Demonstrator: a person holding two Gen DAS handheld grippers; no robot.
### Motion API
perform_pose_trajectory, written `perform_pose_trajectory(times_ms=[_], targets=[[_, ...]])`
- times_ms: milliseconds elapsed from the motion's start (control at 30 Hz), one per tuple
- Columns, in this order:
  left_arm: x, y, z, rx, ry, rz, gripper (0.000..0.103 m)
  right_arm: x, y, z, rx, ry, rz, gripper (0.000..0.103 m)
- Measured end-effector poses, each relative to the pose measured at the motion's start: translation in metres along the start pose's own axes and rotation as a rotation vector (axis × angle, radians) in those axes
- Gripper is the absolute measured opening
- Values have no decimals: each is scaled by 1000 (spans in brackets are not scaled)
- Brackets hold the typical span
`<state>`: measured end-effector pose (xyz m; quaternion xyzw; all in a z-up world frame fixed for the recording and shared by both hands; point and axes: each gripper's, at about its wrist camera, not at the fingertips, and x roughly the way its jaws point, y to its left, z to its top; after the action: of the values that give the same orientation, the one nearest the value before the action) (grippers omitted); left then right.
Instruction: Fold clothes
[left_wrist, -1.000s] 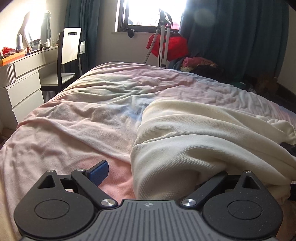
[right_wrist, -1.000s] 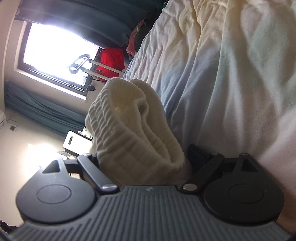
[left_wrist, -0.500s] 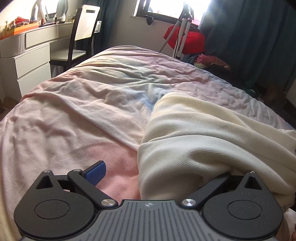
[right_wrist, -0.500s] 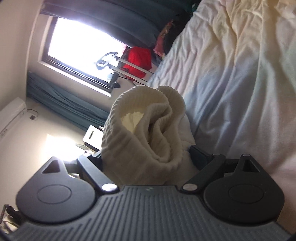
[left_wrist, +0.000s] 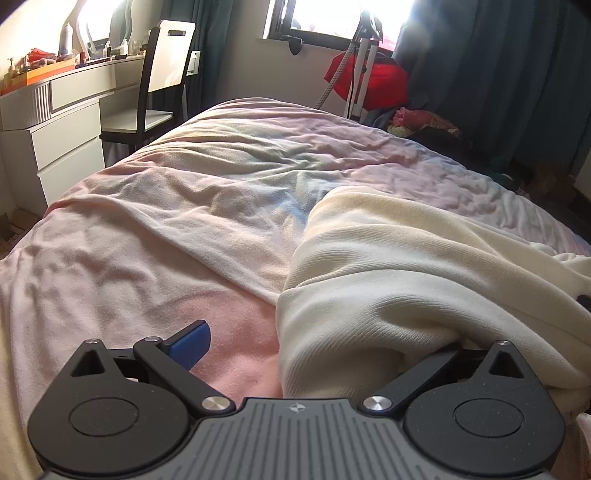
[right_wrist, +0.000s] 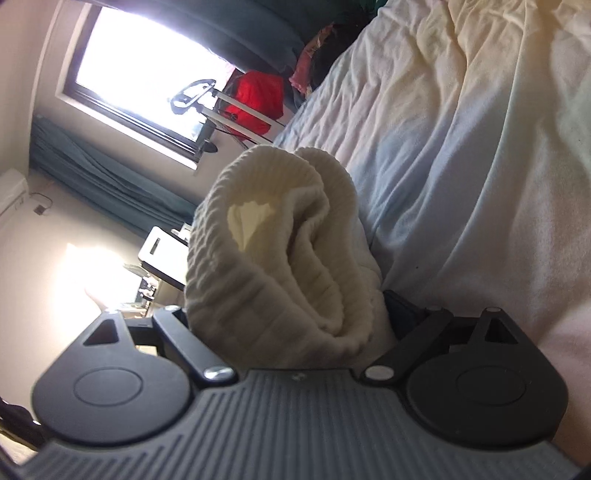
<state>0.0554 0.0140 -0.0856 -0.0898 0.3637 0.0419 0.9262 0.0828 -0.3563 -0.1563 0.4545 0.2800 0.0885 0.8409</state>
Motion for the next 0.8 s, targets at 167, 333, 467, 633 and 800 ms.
perform_pose_trajectory(times_ms=[167, 333, 467, 633, 800], targets=[[1, 0, -1, -2, 25, -17, 103, 3, 6, -6, -64, 24, -82, 75], [-5, 11, -4, -50, 133, -119, 102, -13, 25, -6, -141, -36, -90, 62], [-29, 24, -6, -89, 149, -250, 102, -29, 44, -7, -214, -102, -44, 58], [-48, 47, 3, -253, 65, -426, 103, -30, 54, 0, -216, -129, 19, 58], [-6, 57, 16, -453, 101, -437, 103, -21, 33, 3, -129, -103, -2, 58]])
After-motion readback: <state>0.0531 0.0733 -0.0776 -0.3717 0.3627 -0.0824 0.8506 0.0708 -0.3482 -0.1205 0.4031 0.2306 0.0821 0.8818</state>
